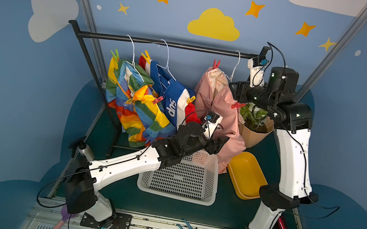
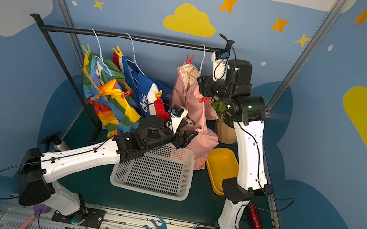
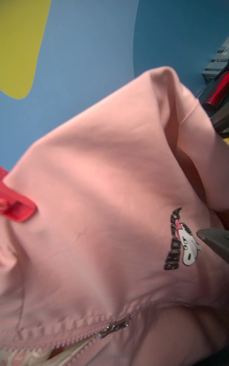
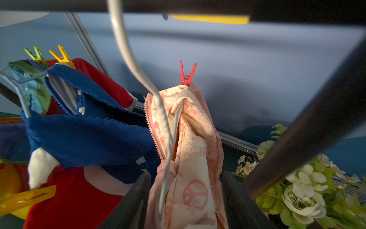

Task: Remove the clothespins securing jackets to the hanger
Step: Adjust the clothesline at the center of the board, then pick up the hanger from the clothesline.

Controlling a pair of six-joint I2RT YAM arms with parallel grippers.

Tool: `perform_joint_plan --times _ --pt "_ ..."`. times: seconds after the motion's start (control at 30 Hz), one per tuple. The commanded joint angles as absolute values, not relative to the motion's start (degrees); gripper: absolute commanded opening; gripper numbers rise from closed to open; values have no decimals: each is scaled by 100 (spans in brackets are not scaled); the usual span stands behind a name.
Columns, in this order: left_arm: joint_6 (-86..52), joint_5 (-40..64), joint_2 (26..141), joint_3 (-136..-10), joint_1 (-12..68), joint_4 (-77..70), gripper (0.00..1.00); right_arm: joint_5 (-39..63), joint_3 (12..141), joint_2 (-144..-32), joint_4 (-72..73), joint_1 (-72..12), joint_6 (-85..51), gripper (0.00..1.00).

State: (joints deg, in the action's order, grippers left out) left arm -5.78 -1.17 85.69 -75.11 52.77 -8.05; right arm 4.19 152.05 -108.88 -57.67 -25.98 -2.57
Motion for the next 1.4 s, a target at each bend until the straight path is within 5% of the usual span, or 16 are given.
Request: perform_joint_plan --times 0.0,0.33,0.73,0.9,1.37 --pt "-483 -254 8320 -7364 5255 -787 73 434 15372 -10967 -5652 -2628 -239 60" --pt "-516 -651 7716 -6729 5337 -465 76 409 15363 -11118 -5133 -2671 -261 50" --pt "-604 -1592 6619 -6014 5333 134 77 649 15521 -11294 -5106 -2631 -222 22" --pt "-882 -2334 5955 -5625 5308 524 77 672 15526 -11209 -5043 -2625 -221 1" --pt "-2239 -3841 4274 -4498 4890 2533 78 587 15524 -10630 -4569 -2803 -174 0"
